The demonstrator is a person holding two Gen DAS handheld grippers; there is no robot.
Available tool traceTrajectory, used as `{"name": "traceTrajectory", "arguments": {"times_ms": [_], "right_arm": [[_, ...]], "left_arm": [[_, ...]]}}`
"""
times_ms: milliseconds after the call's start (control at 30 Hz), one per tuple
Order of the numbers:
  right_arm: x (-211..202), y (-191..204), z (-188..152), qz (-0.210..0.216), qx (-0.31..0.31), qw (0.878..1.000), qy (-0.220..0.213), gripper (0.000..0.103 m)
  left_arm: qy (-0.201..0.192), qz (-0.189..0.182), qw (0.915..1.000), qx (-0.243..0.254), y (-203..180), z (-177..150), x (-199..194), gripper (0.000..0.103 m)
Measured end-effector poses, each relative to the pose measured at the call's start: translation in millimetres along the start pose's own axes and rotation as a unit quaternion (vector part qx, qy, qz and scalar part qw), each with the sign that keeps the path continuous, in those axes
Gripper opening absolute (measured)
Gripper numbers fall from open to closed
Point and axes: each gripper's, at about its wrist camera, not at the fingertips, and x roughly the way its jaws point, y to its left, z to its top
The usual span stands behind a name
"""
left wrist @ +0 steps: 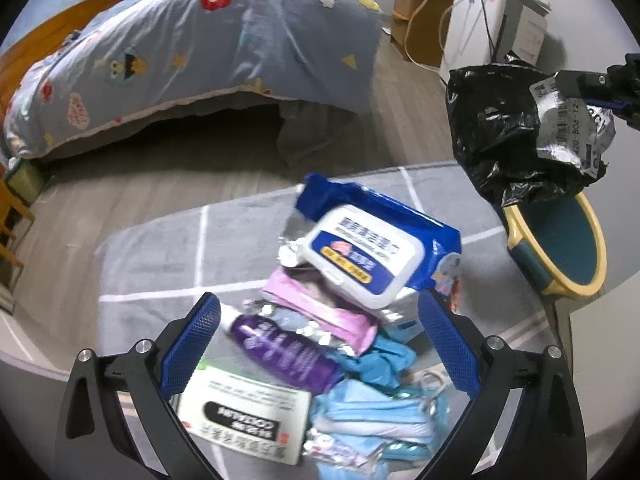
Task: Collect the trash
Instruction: 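Lift the black bag with the right gripper while the left gripper grasps the blue face mask, then carry the black bag and blue mask over the wastebasket and release both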
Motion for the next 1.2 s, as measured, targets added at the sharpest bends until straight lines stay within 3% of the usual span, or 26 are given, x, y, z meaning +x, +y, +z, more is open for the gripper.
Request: {"name": "traceTrajectory", "arguments": {"times_ms": [200,333,500,567,667,867,1200], "right_arm": [[3.1,-15.6,-3.4,-0.004,0.002,1.0,0.006,0.007],[6.5,-21.6,-2.4,-0.001,0.01,1.0,0.01,0.007],[8.7,-20.9,-0.9,0.013,0.024,1.0,0.012,0.007],[8.0,-19.0,-1.4,0.012,0.02,1.0,0.012,0.007],[6.8,-14.0,-3.4,0.009,0.014,1.0,0.016,0.007],[-6.2,-10.3,-5.1,0.001,0.008,1.0,0.013,0.007],[-40.6,-14.5,-9.5,-0.02,0.016,1.0,-0.011,0.007]], "left_arm": [[0.033,-0.038,0.9982,-0.032,0.5,-18.2,2.7,0.097],[0.062,-0.03,0.9973,-0.028,1.3,-41.2,6.0,0.095],[0.074,-0.047,0.9961,-0.002,-9.6,-58.1,7.5,0.093],[0.091,-0.05,0.9944,0.016,-16.3,-65.2,15.5,0.079],[0.113,-0.053,0.9915,0.034,-22.6,-73.7,25.8,0.067],[0.086,-0.055,0.9925,0.067,-26.0,-70.4,10.6,0.028],[-0.004,-0.086,0.9954,0.042,-13.2,-45.8,-54.3,0.021]]}}
